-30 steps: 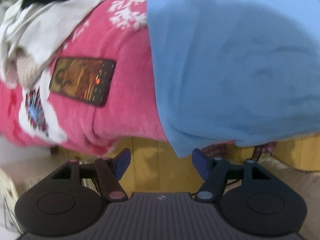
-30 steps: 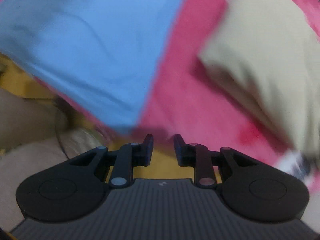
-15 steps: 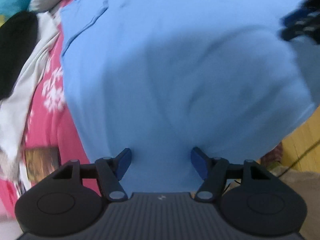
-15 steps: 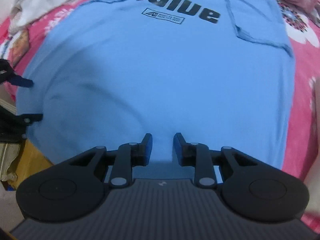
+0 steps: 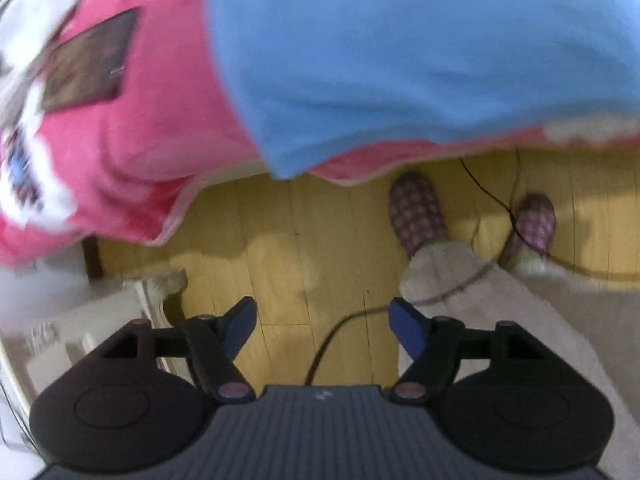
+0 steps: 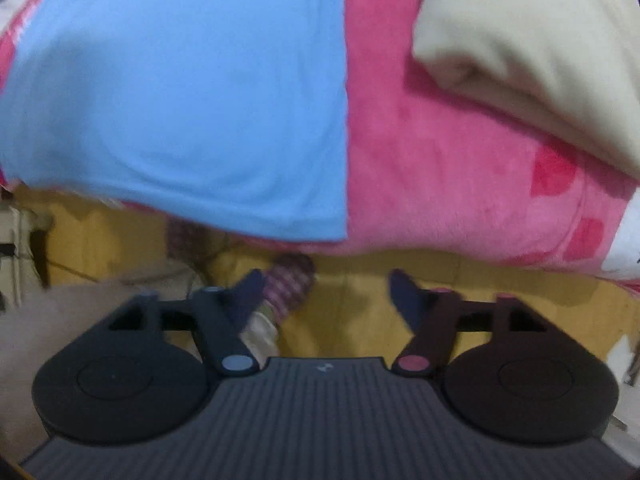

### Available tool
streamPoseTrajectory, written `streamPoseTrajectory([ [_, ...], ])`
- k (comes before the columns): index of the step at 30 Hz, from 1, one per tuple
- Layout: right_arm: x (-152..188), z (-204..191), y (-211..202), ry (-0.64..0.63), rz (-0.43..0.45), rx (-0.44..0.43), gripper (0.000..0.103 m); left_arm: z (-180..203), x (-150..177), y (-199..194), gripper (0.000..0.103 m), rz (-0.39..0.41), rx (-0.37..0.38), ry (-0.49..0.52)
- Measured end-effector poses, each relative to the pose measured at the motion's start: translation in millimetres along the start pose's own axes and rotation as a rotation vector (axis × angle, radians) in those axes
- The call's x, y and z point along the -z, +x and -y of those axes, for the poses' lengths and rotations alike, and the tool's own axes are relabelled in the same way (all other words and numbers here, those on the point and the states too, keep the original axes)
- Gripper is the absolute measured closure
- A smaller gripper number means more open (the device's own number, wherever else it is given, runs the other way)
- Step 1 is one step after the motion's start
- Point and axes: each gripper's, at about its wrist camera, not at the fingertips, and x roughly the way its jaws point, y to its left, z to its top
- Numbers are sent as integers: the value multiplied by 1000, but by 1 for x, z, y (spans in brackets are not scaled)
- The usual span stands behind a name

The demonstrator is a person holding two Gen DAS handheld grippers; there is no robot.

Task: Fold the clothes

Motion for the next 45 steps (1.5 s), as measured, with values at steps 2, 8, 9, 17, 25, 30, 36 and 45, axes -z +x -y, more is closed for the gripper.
streamPoseTrajectory([
  [2, -2, -4, -8, -10, 24, -15, 15, -10, -2, -7, 22, 30, -11, -35],
  [8, -7, -16, -21, -56, 50, 9, 14, -23, -8, -20, 14, 97, -6, -76],
  [9, -7, -16, -23, -48, 52, 4, 14, -23, -7, -20, 14, 103, 0, -82],
  [17, -13, -27, -34, -49, 109, -24, 1, -35, -4, -13, 13, 150, 78, -198],
  [25, -41, -31, -20, -65, 126, 115, 1, -50, -16, 5, 8, 191, 148, -295],
  [30, -57, -30, -1, -84, 103, 148, 1, -56, -22, 13, 11, 256, 203, -258],
  [36, -66, -35, 0, -106, 114, 6, 2, -66, -29, 20, 36, 317, 296, -223],
  [45, -74, -30, 7, -82, 82, -79, 5, -73, -35, 31, 52, 290, 393, -182],
])
